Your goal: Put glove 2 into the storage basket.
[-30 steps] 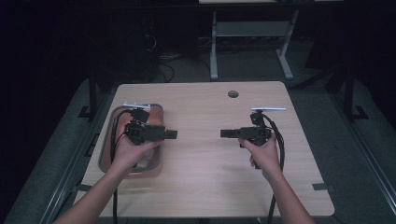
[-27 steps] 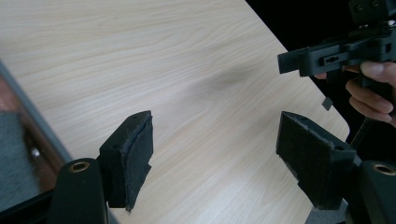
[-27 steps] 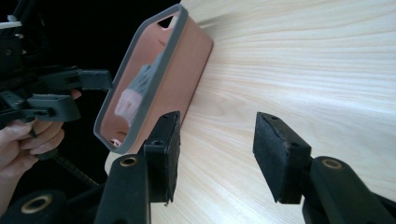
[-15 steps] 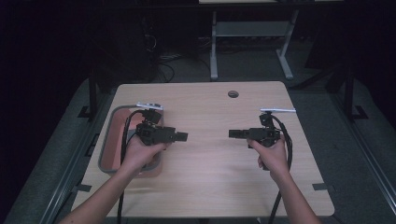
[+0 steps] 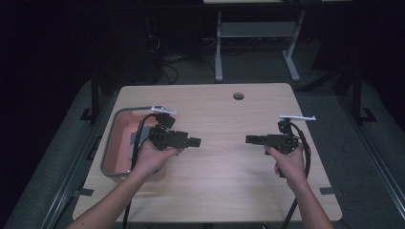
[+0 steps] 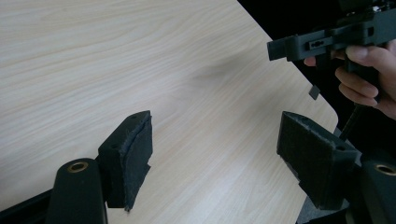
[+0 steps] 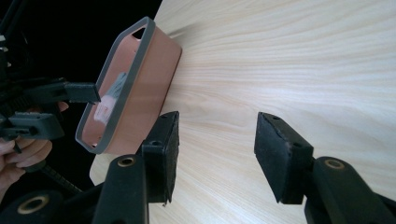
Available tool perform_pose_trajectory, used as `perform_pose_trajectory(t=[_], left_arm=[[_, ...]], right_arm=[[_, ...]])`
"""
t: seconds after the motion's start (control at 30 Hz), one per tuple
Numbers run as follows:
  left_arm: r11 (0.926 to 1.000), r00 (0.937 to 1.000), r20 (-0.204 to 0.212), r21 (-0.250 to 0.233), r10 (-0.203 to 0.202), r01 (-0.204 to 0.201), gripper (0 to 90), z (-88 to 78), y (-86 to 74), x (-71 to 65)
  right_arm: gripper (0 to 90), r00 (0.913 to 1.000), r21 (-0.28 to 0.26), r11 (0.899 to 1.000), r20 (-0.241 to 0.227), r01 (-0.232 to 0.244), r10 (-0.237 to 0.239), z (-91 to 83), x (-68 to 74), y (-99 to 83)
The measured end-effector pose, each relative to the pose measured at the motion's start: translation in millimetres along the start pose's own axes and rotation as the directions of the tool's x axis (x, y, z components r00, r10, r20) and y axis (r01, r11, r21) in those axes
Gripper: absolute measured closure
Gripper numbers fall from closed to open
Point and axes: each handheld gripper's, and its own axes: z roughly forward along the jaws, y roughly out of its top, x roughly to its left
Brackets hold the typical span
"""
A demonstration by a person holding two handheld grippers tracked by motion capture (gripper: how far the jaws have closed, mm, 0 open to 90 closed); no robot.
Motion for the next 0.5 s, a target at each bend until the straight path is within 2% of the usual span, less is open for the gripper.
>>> perform_pose_trajectory(t=[0.17,0.27,0.5], left_arm=[[0.9999,0.9998,0.018,0.012,0.008,-0.008,26.6,10.1,-0.6,-5.1],[0.9995,0.9992,0.037,0.029,0.013,-0.014,26.5,22.4,-3.3,-9.8],[0.9983,0.9983,0.054,0.052,0.022,-0.025,26.5,39.5,-7.5,-14.5]], right_arm=[[49.8,0.9999,-0.009,1.0,0.005,-0.015,0.015,-6.0,-10.7,-4.8],[49.6,0.9994,-0.008,0.999,0.01,-0.034,0.035,-9.5,-21.6,-10.4],[48.9,0.998,-0.002,0.998,0.017,-0.061,0.061,-11.4,-36.1,-16.8]])
